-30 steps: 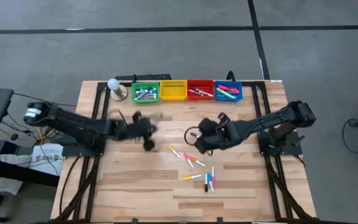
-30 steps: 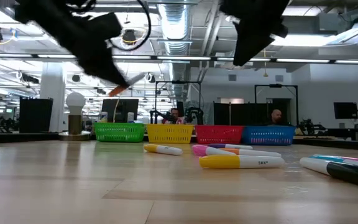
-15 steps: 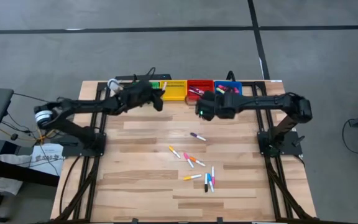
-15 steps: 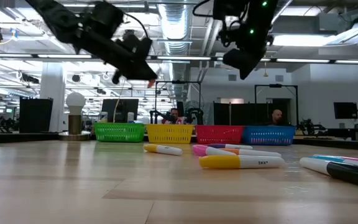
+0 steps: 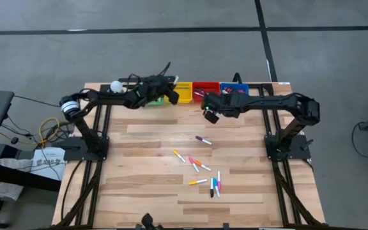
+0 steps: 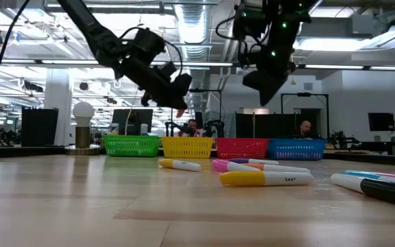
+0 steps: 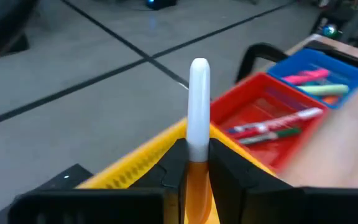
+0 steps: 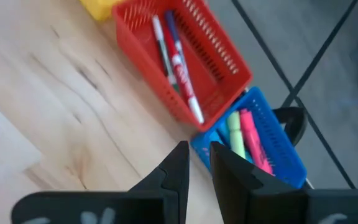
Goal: Pick & Place Markers
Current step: Put the orange highlighter pen into the yellow basket, then put the violet highlighter pen into the yellow basket
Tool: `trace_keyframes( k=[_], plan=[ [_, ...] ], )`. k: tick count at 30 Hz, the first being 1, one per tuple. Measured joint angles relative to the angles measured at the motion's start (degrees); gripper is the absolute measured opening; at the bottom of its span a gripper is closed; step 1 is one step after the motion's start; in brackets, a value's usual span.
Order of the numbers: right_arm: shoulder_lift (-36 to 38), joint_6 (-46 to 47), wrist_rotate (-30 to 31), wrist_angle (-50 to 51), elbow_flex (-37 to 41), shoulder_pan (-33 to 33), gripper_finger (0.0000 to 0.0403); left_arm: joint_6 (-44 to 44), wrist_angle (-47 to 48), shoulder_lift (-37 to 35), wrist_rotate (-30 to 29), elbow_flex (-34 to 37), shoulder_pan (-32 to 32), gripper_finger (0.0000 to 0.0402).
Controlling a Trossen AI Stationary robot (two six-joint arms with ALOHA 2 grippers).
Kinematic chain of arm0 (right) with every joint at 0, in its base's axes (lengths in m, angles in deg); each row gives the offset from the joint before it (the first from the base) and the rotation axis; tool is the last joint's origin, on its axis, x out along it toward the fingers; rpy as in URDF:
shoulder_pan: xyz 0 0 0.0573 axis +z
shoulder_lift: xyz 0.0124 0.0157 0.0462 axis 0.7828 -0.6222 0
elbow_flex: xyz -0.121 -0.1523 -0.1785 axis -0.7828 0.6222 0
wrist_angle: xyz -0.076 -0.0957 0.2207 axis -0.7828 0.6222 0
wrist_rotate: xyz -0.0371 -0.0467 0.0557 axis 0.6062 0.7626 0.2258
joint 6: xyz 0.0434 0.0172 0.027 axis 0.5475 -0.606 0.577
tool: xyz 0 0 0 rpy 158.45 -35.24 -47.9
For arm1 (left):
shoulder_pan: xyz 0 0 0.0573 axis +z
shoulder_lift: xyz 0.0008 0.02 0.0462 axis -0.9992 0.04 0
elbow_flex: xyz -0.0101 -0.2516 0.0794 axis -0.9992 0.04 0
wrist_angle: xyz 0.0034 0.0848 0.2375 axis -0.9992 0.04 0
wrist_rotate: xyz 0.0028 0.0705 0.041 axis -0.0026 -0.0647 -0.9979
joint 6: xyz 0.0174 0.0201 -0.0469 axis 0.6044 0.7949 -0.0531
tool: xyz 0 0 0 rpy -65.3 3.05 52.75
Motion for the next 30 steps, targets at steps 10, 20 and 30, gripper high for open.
trace_keyframes(
  k=[10,20,30],
  plan=[
    [0.0,-0.9,-1.4,-9.8,4.5,-0.1,0.0054,-0.2,-0.6,0.7,3.9,-0.2,3.6,0.005],
    [0.0,-1.9,-1.4,-12.8,4.6,-0.1,0.0054,-0.2,-0.6,0.7,3.9,-0.2,3.1,0.005],
    [0.0,-2.4,-1.4,-13.6,4.6,-0.1,0.0054,0.0,-0.6,0.7,3.9,-0.1,3.1,0.0105]
  ],
)
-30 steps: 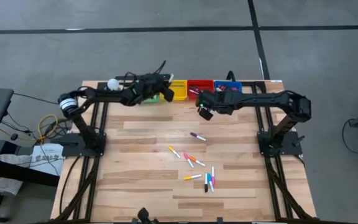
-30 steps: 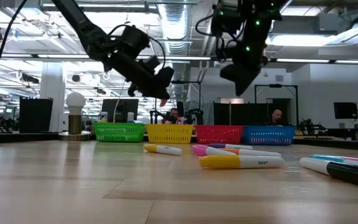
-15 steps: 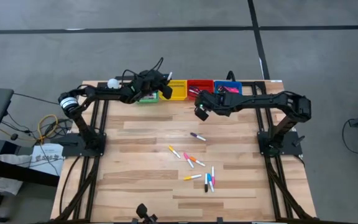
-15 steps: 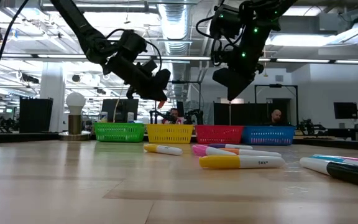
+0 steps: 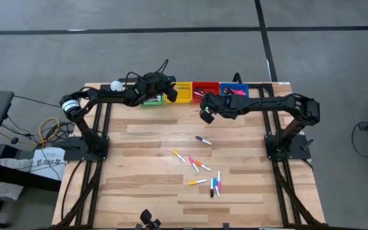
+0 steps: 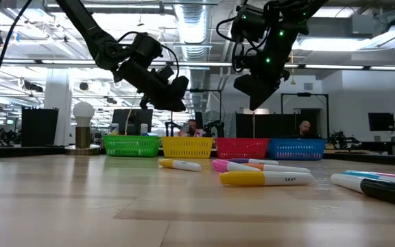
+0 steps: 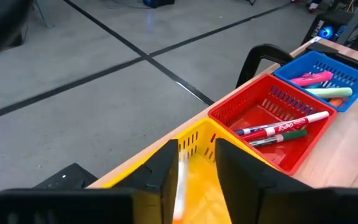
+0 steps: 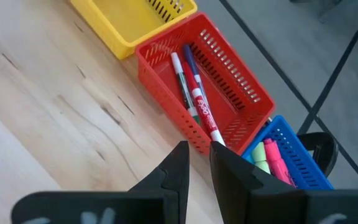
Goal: Pick & Place Markers
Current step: Put the violet highlighter pen into the yellow basket
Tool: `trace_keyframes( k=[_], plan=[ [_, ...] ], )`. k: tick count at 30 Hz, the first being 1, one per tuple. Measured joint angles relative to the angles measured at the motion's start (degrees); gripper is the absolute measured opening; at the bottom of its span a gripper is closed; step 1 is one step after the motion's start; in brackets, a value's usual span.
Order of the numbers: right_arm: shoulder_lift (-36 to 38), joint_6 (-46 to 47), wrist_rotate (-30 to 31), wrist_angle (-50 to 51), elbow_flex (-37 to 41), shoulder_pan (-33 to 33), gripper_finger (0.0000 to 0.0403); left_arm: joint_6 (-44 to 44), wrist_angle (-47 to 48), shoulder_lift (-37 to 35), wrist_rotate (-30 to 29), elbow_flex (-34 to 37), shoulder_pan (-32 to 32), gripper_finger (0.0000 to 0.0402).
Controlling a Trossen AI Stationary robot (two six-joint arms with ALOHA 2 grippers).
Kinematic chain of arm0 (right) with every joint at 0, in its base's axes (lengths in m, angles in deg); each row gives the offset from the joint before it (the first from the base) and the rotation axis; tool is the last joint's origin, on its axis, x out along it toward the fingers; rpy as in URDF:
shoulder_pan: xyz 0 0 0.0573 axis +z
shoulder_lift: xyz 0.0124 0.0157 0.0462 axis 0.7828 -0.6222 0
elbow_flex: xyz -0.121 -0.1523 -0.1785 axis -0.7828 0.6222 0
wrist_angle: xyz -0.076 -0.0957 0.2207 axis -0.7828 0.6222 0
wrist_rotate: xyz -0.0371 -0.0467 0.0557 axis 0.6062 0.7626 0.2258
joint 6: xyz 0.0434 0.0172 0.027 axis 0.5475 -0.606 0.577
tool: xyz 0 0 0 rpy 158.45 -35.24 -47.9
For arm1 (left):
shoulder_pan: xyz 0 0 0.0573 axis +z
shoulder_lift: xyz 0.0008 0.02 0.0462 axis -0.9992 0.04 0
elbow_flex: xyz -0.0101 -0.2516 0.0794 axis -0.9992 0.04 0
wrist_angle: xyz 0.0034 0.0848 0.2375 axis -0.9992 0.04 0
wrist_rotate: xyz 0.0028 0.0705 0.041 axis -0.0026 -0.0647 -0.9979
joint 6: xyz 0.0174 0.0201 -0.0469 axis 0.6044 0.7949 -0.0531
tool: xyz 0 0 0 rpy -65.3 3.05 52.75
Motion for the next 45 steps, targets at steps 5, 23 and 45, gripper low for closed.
trace_keyframes(
  k=[5,23,45],
  plan=[
    [0.0,0.0,0.0,0.2,0.0,0.0,0.0054,0.0,0.2,0.0,0.0,0.0,0.0,0.012],
    [0.0,-7.5,-26.5,9.4,0.0,0.1,0.0054,-4.4,15.0,-21.4,15.2,4.4,-8.3,0.0121],
    [-1.5,0.5,-34.0,-19.4,9.8,11.2,0.0054,-28.9,9.7,-47.6,11.6,26.9,-39.0,0.0118]
  ],
)
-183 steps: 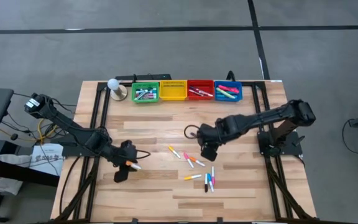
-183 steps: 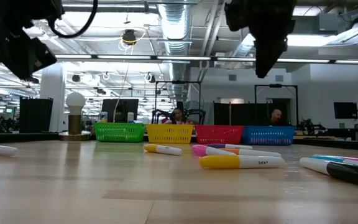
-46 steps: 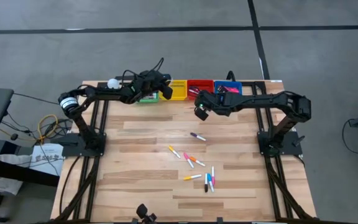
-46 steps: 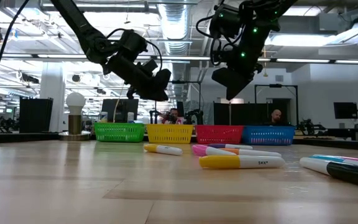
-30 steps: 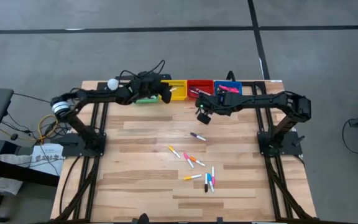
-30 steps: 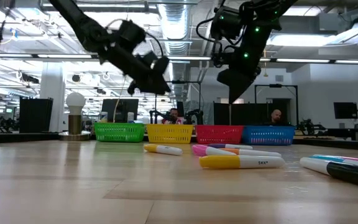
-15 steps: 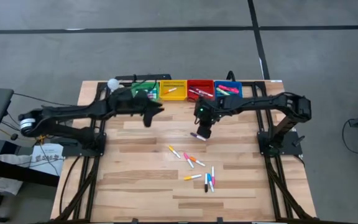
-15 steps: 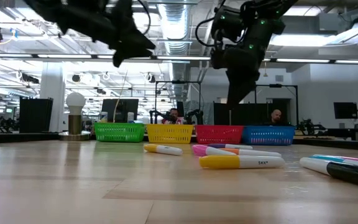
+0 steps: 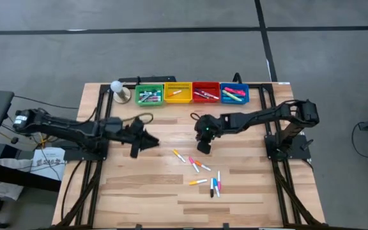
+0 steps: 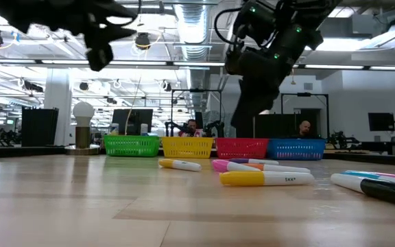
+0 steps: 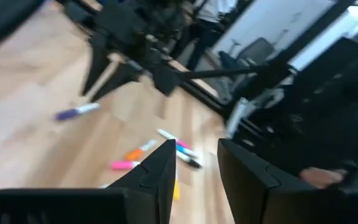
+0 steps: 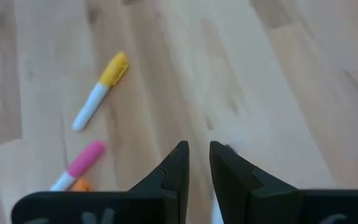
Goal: Pick & Place Markers
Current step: Put the violet highlighter pen into the yellow basket
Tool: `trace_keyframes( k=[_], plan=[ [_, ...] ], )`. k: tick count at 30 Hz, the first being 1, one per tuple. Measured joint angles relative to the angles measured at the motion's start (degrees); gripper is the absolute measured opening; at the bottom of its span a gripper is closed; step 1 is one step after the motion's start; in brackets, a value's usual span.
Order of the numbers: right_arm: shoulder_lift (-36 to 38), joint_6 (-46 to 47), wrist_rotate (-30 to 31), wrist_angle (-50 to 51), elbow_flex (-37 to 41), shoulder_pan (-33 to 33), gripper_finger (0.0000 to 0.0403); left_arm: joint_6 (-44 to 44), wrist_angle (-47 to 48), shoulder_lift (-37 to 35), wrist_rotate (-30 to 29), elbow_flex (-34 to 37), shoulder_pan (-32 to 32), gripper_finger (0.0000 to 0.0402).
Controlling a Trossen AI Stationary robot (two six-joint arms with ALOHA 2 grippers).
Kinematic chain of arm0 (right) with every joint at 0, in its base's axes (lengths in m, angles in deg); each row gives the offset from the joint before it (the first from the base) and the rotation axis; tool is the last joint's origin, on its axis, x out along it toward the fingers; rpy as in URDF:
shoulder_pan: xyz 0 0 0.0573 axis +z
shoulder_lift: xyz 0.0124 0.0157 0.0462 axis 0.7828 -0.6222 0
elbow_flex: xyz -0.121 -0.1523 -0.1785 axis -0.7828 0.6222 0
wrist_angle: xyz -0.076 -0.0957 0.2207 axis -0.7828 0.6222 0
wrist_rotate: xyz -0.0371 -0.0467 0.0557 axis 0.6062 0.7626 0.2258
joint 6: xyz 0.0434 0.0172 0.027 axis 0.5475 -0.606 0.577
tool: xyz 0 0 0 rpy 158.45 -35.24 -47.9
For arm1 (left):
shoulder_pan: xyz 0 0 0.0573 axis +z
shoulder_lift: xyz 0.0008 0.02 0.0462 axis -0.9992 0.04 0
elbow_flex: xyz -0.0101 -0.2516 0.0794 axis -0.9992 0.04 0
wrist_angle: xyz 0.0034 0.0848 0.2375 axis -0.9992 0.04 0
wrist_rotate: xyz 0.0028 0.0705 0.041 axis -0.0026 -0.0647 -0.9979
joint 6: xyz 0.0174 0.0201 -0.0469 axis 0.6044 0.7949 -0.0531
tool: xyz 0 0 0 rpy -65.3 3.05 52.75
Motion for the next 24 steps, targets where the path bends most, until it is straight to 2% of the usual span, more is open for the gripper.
trace_keyframes(
  k=[3,8,14,17,24],
  plan=[
    [-0.5,-0.3,0.7,0.5,0.1,1.3,0.0054,-0.7,-2.5,0.1,-4.8,1.0,-5.8,0.0118],
    [-0.5,2.2,7.1,0.1,0.1,2.1,0.0054,-0.7,-3.2,0.7,-14.8,1.4,-11.5,0.0117],
    [-0.5,2.7,7.8,0.5,0.1,2.0,0.0075,-0.7,-4.2,0.6,-17.3,1.4,-13.4,0.0117],
    [-0.5,2.5,7.9,0.5,0.1,2.0,0.0094,-0.7,-4.3,0.6,-17.5,1.4,-13.4,0.0117],
    [-1.9,1.5,7.9,1.9,0.2,1.6,0.0141,0.1,-4.6,0.6,-22.4,1.4,-13.4,0.0117]
  ],
)
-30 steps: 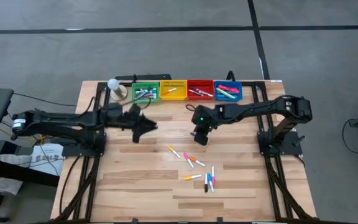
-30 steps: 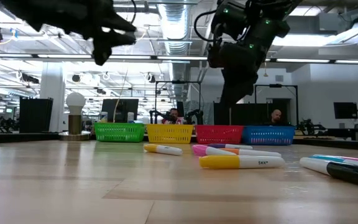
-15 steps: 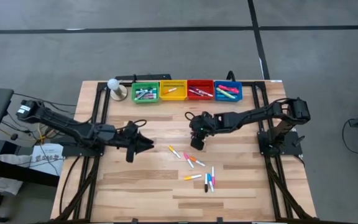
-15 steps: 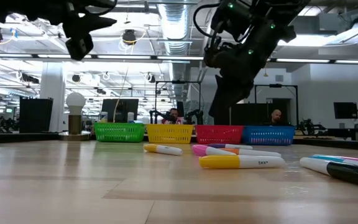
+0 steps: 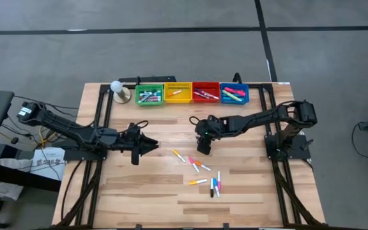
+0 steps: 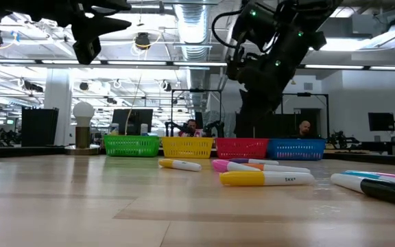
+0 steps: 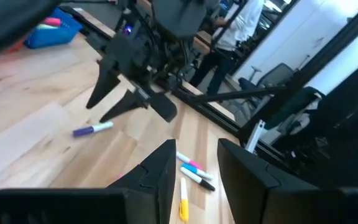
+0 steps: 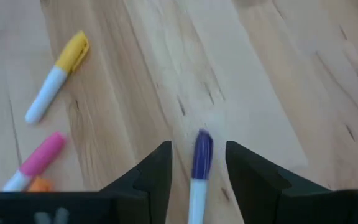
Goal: Pick & Place Markers
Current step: Put the violet highlighter pen into the yellow basket
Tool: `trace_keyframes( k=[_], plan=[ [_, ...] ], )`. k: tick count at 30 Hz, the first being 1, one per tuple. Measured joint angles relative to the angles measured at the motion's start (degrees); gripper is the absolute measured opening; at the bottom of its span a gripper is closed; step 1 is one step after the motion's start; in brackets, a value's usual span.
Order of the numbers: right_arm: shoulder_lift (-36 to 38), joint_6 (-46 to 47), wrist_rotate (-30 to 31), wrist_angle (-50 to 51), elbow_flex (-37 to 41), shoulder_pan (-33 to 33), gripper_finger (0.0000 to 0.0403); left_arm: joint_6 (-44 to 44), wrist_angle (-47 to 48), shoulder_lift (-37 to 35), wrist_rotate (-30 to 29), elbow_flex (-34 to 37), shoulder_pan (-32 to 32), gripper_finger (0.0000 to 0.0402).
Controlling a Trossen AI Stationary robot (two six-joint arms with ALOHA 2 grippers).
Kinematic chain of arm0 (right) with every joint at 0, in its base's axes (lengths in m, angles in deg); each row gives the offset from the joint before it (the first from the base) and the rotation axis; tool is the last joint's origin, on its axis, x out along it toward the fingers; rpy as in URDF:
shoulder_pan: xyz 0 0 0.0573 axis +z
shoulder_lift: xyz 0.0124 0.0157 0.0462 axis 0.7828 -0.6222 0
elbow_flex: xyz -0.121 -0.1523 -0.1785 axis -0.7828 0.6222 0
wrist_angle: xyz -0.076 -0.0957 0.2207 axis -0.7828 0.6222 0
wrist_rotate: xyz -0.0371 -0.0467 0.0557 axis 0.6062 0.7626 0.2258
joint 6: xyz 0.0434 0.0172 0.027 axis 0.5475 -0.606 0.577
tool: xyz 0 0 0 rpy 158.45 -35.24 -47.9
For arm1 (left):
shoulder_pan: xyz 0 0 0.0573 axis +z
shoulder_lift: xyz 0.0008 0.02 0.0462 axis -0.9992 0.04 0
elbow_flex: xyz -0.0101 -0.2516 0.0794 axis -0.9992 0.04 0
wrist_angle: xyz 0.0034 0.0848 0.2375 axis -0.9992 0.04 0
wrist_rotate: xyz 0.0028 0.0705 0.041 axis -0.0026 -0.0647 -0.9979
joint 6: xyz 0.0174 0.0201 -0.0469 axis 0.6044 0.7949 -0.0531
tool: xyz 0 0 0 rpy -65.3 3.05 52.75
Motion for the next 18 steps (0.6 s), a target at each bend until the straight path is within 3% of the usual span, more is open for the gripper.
trace_keyframes(
  k=[9,18],
  plan=[
    [-9.8,2.8,-0.7,-0.4,-0.3,-0.4,0.0153,0.3,-0.3,0.3,-0.7,-0.1,0.2,0.0117],
    [-11.7,5.4,-0.7,-0.9,-0.4,0.1,0.0111,0.1,-0.2,1.0,-0.4,-0.1,-0.2,0.0117]
  ],
)
